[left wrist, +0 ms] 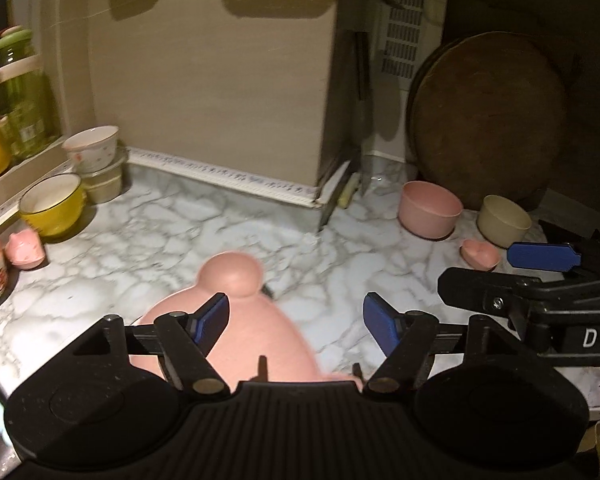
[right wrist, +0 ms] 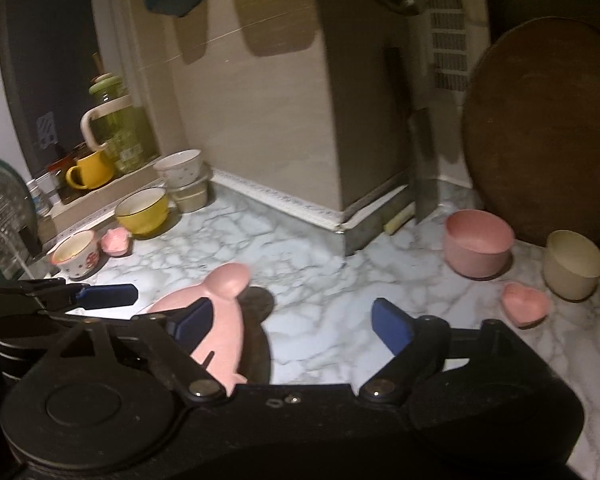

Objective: Organize plates and bowls
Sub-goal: 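Move both tools toward the pink bowl beside the wooden cutting board, then close both tools on the rim of the pink bowl, then lift the pink bowl with both tools and carry it toward the pig-shaped plate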

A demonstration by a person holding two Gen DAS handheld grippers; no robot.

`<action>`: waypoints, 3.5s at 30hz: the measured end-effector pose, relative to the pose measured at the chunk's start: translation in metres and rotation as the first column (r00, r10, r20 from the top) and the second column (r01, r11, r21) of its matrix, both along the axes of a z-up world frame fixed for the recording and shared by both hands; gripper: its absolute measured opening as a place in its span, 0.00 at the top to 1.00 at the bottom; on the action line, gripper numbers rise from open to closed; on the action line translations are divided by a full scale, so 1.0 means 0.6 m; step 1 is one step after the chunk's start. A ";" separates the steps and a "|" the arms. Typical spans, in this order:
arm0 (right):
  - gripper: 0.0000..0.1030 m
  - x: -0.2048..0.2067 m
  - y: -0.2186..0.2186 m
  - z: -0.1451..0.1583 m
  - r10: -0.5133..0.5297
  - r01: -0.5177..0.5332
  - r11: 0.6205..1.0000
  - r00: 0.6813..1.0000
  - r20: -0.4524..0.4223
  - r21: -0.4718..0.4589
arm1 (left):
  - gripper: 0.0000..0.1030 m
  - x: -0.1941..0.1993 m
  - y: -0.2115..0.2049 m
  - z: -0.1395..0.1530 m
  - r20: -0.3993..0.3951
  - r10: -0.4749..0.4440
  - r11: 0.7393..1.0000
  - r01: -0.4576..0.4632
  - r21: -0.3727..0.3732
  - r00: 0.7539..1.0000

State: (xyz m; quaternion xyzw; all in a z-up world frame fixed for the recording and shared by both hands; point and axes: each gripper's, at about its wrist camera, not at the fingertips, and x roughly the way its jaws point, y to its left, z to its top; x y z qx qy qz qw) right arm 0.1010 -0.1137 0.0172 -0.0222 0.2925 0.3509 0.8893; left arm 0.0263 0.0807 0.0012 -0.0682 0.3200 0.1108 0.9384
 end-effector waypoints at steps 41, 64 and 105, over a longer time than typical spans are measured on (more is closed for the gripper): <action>0.04 0.431 -0.183 -0.082 -0.273 0.268 0.962 0.950 -0.151 -0.051 | 0.02 0.450 -0.146 -0.070 -0.118 0.030 1.000 -0.029 0.003 0.993; 0.30 0.548 -0.128 -0.146 -0.326 0.307 0.945 0.900 -0.289 -0.108 | 0.02 0.572 -0.125 -0.154 -0.223 0.097 0.985 -0.125 -0.116 0.970; 0.96 0.576 -0.078 -0.189 -0.207 0.161 0.972 0.929 -0.307 -0.169 | 0.76 0.579 -0.126 -0.183 -0.250 0.027 0.966 -0.090 -0.244 0.968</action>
